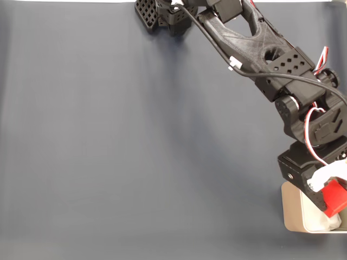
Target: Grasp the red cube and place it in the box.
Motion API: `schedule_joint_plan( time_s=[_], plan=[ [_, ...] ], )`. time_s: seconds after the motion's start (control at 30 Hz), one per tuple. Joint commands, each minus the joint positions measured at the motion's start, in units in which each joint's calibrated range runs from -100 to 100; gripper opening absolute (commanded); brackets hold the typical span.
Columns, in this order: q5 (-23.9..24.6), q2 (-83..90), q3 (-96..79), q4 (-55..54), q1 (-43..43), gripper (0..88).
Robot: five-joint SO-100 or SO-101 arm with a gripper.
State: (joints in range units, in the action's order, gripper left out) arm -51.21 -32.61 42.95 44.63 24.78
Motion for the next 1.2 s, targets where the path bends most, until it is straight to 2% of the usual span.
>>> schedule_joint_plan(
  time_s=[0.0, 0.17, 0.3, 0.93, 1.07, 1.17],
  plan=[
    [0.4, 1.2, 3.4, -1.8, 0.7, 10.7],
    [1.0, 1.8, 2.8, -1.4, 0.5, 33.2],
    [1.2, 2.3, 2.7, -1.8, 0.4, 38.0],
    [1.9, 5.0, 1.4, -1.4, 0.7, 39.3],
    [2.0, 6.5, -0.1, -1.7, 0.7, 36.2],
    [2.1, 8.1, -1.7, -1.5, 0.6, 30.0]
  ],
)
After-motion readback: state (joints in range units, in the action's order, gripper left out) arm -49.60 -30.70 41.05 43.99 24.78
